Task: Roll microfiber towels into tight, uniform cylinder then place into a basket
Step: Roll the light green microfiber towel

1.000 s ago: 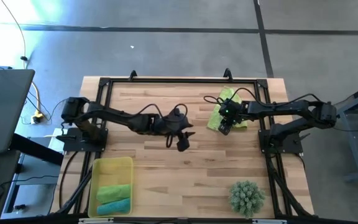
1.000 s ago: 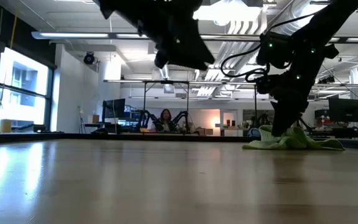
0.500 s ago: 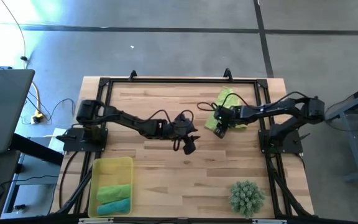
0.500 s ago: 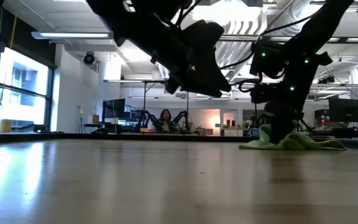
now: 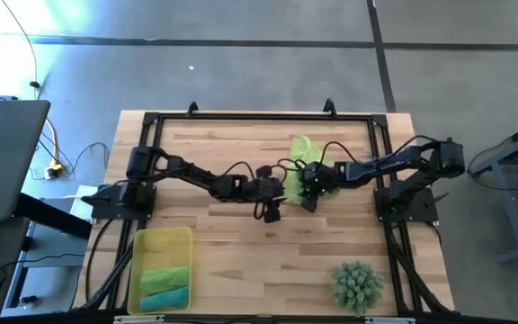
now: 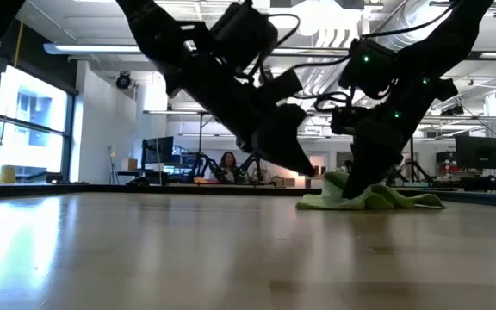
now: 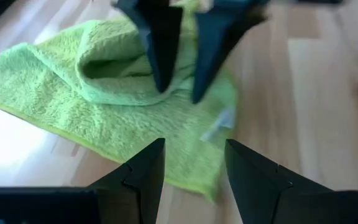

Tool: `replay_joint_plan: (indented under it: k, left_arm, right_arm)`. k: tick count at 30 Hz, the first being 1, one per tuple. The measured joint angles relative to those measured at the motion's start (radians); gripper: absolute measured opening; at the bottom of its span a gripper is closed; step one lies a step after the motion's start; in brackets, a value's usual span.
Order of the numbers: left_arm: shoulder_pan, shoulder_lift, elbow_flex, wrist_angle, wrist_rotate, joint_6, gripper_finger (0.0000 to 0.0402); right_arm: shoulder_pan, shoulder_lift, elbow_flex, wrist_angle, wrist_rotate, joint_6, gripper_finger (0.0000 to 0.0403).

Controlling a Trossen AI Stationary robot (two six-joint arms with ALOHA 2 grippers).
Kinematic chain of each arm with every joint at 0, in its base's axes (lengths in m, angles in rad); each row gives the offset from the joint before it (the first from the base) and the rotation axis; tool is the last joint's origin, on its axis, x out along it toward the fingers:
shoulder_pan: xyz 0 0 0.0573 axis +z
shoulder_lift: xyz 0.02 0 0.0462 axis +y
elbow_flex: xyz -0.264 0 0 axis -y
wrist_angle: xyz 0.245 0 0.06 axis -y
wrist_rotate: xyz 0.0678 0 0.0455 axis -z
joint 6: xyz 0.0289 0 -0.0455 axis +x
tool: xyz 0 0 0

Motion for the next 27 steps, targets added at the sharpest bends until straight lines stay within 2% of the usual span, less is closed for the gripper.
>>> replay_joint_plan:
  k: [7, 14, 20, 27]
  left_arm:
    - [0.026, 0.062, 0.000, 0.013, 0.005, -0.059, 0.0156]
    - [0.030, 0.119, 0.005, 0.036, 0.024, -0.073, 0.0156]
    - [0.021, 0.117, 0.006, -0.014, 0.027, -0.090, 0.0156]
    - [0.003, 0.109, 0.007, -0.100, 0.061, -0.128, 0.0156]
  right_arm:
    - [0.029, 0.000, 0.000, 0.097, -0.021, -0.012, 0.0155]
    - [0.028, -0.001, 0.034, 0.053, -0.063, 0.039, 0.0155]
    - [0.028, -0.002, 0.138, -0.184, -0.080, 0.013, 0.0155]
    - [0.029, -0.003, 0.261, -0.537, -0.007, -0.004, 0.0155]
